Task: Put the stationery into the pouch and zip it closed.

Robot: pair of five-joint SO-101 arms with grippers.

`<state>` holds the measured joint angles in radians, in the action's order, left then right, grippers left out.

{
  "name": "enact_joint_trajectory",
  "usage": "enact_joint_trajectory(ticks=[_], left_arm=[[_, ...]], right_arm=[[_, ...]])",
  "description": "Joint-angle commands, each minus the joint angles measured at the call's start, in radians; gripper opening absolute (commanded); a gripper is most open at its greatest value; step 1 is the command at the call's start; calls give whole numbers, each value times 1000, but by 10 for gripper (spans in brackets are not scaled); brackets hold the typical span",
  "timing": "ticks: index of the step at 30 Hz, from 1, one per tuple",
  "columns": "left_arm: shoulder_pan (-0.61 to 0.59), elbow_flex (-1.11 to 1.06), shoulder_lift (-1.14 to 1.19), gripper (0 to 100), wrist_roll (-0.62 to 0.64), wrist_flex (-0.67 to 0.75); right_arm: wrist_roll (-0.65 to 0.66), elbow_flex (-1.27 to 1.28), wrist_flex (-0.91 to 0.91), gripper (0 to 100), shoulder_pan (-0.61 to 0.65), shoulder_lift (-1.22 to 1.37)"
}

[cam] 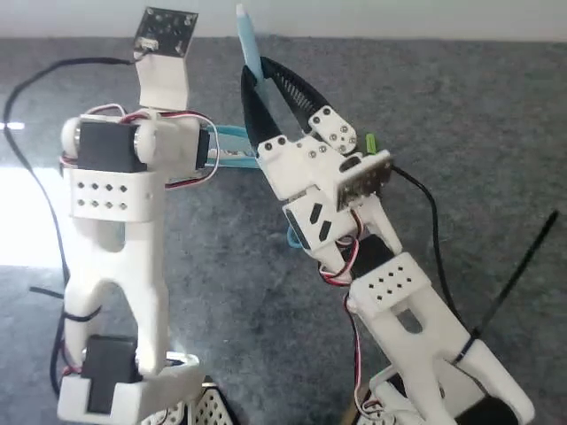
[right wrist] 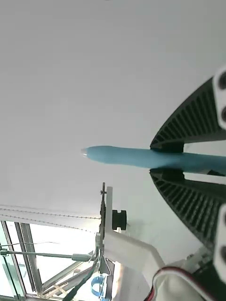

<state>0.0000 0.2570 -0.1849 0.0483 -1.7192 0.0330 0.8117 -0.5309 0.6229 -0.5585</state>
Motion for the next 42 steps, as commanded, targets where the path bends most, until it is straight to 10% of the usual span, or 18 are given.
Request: enact_joint_trajectory(ticks=[1,20,42], left_arm=[[-21,68,-11,10,0,-3],[-26,81,-5,10,-3,46],[-26,84,-5,10,0,40]], right_arm=[[-26,-83,1,8,4,25],[-23,-110,2,8,-96,217],[184,215,-1,8,19,-239]])
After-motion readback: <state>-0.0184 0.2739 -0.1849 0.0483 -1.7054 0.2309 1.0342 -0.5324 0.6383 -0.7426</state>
